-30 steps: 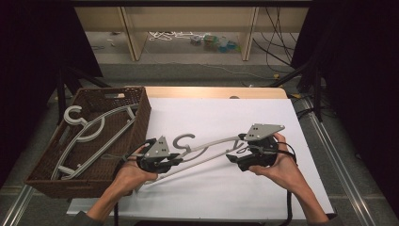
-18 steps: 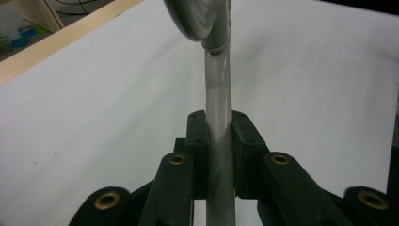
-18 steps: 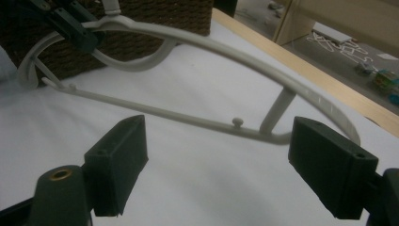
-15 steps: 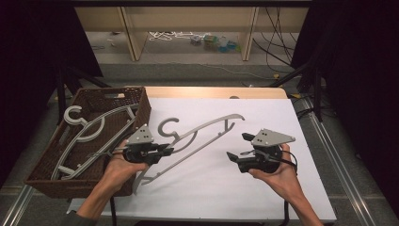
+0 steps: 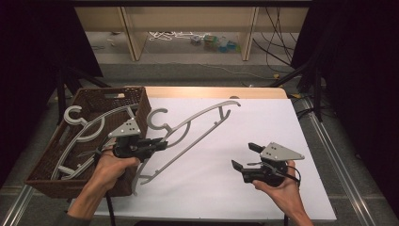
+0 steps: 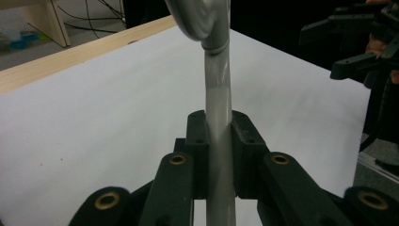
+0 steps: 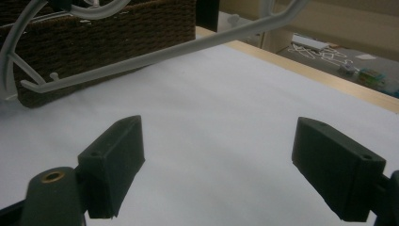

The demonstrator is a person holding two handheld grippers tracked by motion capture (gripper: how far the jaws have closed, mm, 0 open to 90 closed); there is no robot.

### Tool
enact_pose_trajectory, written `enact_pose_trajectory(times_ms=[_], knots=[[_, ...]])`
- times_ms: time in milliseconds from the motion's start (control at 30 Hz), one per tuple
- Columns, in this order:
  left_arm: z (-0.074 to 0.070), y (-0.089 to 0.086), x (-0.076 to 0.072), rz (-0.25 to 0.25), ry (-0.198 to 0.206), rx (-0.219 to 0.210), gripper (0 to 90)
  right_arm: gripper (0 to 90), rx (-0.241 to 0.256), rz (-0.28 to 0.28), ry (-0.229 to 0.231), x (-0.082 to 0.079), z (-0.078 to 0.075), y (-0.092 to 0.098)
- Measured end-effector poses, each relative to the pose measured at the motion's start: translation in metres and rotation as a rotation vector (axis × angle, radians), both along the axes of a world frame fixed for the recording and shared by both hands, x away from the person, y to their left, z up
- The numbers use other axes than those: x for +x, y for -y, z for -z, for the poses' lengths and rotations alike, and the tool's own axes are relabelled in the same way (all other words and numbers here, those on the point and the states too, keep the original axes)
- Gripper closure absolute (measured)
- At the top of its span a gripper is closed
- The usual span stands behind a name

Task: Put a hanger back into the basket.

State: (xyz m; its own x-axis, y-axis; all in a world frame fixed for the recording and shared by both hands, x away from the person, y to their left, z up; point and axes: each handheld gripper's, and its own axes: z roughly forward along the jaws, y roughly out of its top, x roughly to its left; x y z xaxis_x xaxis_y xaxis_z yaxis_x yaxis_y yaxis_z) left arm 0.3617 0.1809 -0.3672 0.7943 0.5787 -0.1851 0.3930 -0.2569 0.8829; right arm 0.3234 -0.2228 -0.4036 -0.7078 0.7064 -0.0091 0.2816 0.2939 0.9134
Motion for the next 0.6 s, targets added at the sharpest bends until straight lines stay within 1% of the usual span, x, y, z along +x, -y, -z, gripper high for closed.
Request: enact_pose_trajectory(times_ms=[33, 67, 100, 133, 200, 233, 300, 333, 400, 433, 467, 600], knots=[[-0.001, -0.001, 0.000, 0.003, -0.006, -0.012, 79.5, 18.3, 0.016, 0.003, 0.007, -0.001, 0.002, -0.001], [-0.002, -0.002, -0.001, 0.008, -0.009, -0.022, 79.5, 18.2, 0.012, -0.003, 0.001, -0.002, 0.002, 0.000], [-0.003, -0.002, -0.002, 0.002, -0.022, -0.036, 79.5, 18.0, 0.011, -0.005, 0.007, -0.003, 0.003, -0.001], [-0.005, -0.004, -0.002, 0.004, -0.033, -0.049, 79.5, 18.1, 0.008, -0.013, 0.000, -0.004, 0.004, -0.001], [-0.008, -0.006, -0.005, -0.004, -0.046, -0.051, 79.5, 18.1, 0.010, -0.018, 0.015, -0.005, 0.005, -0.001], [-0.010, -0.007, -0.007, -0.003, -0.055, -0.056, 79.5, 18.2, 0.005, -0.017, 0.001, -0.007, 0.006, -0.002], [-0.014, -0.012, -0.010, 0.000, -0.066, -0.070, 79.4, 18.2, -0.007, -0.014, 0.012, -0.008, 0.005, -0.001], [-0.018, -0.015, -0.013, -0.003, -0.072, -0.081, 79.4, 18.2, -0.001, -0.013, 0.014, -0.009, 0.006, -0.002], [-0.024, -0.019, -0.016, -0.007, -0.072, -0.093, 79.5, 18.1, -0.004, -0.018, 0.011, -0.011, 0.006, -0.002], [-0.028, -0.021, -0.017, -0.010, -0.066, -0.092, 79.5, 18.1, -0.002, -0.021, 0.011, -0.011, 0.007, -0.002], [-0.033, -0.024, -0.019, -0.013, -0.061, -0.093, 79.4, 18.1, 0.001, -0.015, 0.028, -0.012, 0.007, -0.002], [-0.052, -0.035, -0.026, -0.018, -0.038, -0.098, 79.4, 17.9, 0.009, -0.017, 0.051, -0.015, 0.008, -0.001]])
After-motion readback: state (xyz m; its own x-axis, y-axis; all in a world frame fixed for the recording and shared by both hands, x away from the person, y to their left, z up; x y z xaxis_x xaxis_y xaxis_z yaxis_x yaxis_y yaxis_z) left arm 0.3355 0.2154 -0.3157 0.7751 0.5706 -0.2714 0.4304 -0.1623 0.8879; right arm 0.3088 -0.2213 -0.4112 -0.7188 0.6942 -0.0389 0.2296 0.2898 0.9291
